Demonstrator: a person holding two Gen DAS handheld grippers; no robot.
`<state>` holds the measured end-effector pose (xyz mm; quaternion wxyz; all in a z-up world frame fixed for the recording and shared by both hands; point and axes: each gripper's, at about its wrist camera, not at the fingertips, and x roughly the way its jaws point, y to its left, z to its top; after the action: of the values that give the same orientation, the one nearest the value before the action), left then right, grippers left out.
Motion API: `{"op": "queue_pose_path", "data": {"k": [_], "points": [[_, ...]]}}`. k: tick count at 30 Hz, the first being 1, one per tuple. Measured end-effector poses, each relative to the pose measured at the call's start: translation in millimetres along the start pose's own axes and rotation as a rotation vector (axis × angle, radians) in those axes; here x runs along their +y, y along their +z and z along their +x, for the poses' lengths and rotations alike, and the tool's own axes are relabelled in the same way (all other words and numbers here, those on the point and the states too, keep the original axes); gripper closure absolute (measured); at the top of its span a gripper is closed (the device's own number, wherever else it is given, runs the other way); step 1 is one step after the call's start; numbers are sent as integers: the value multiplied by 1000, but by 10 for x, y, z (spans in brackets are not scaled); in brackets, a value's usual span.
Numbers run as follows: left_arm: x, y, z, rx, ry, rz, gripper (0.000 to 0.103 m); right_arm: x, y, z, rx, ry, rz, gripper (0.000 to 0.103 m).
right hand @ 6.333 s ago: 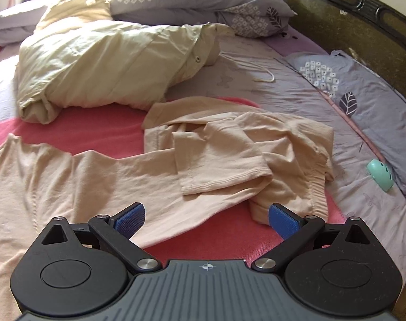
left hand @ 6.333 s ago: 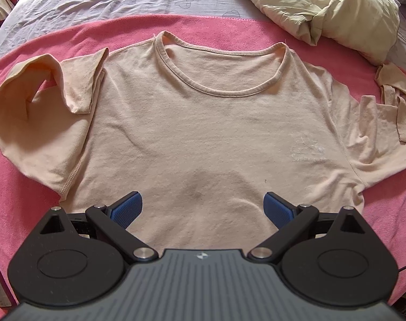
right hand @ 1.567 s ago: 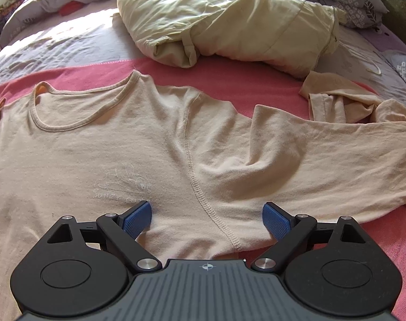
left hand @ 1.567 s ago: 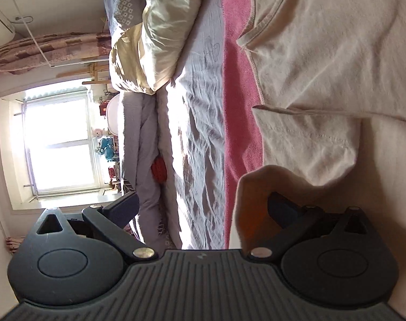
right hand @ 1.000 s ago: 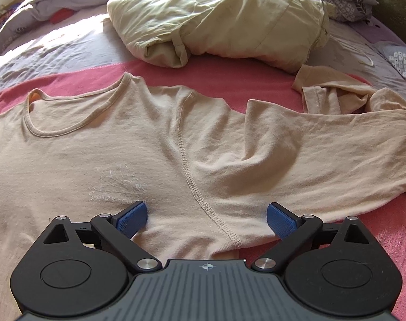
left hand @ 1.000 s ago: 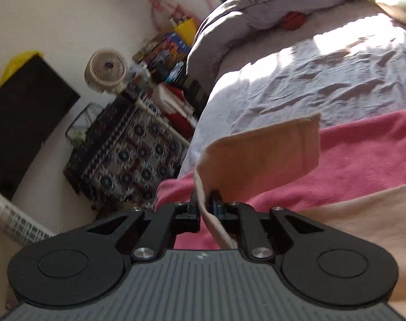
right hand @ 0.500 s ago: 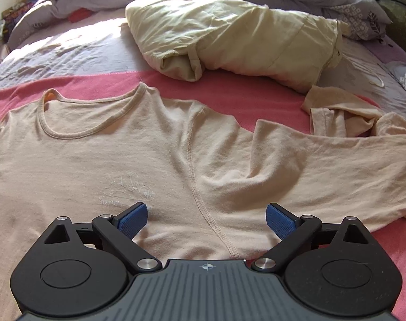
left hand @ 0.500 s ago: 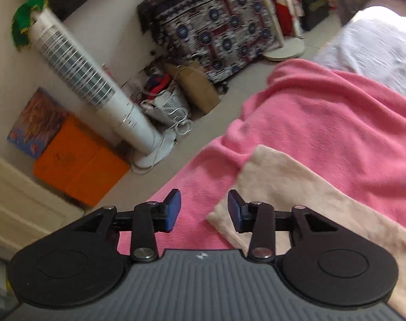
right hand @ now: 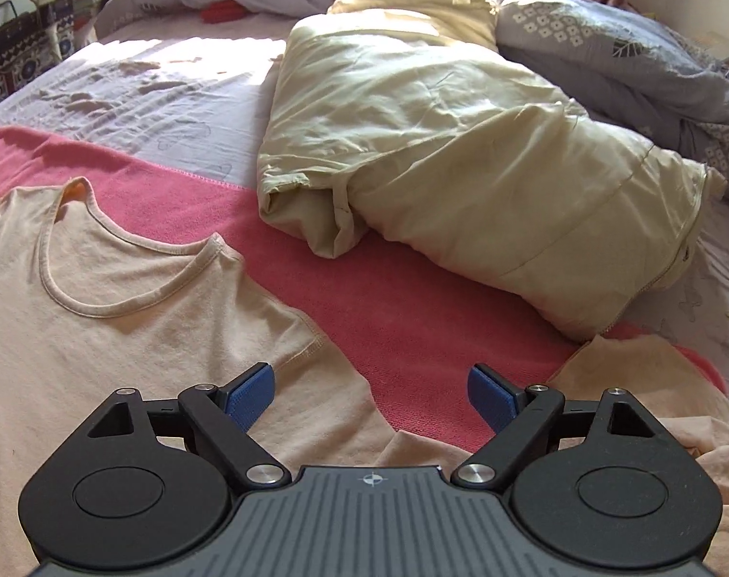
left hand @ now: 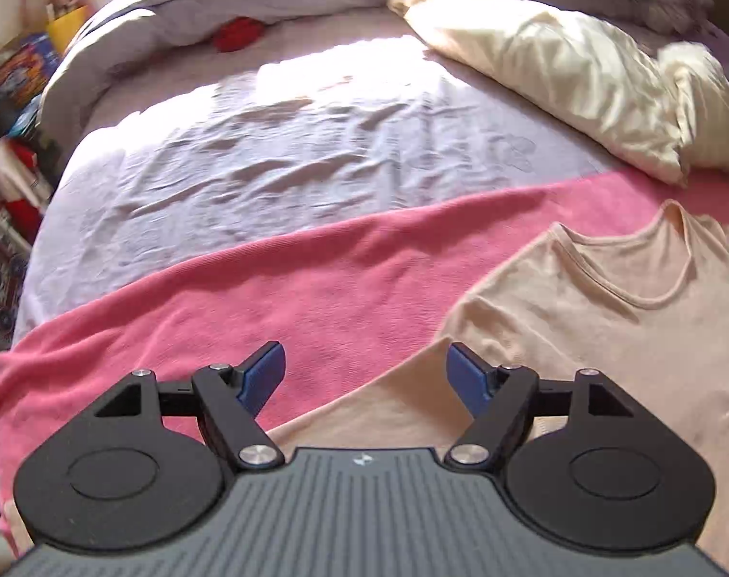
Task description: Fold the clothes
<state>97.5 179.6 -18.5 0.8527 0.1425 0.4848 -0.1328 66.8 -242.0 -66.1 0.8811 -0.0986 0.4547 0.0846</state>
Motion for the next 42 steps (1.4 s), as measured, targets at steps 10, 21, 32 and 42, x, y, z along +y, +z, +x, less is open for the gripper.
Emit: {"op": "queue_pose_path", "data": {"k": [10,21,32,42], "points": [[-268,43,587,111,-110,26,26,-217,-189,259,83,168,77,12],[-415,4,563,138,-48,21,34,-131,-40,72,123,156,-2,97],[-443,-63,672,168,458,51,86,-120,-104,3,102,-146,-128,99],[-295,-8,385,76,56,-31,31,-409,-280,-175,8,-31,53,70]]}}
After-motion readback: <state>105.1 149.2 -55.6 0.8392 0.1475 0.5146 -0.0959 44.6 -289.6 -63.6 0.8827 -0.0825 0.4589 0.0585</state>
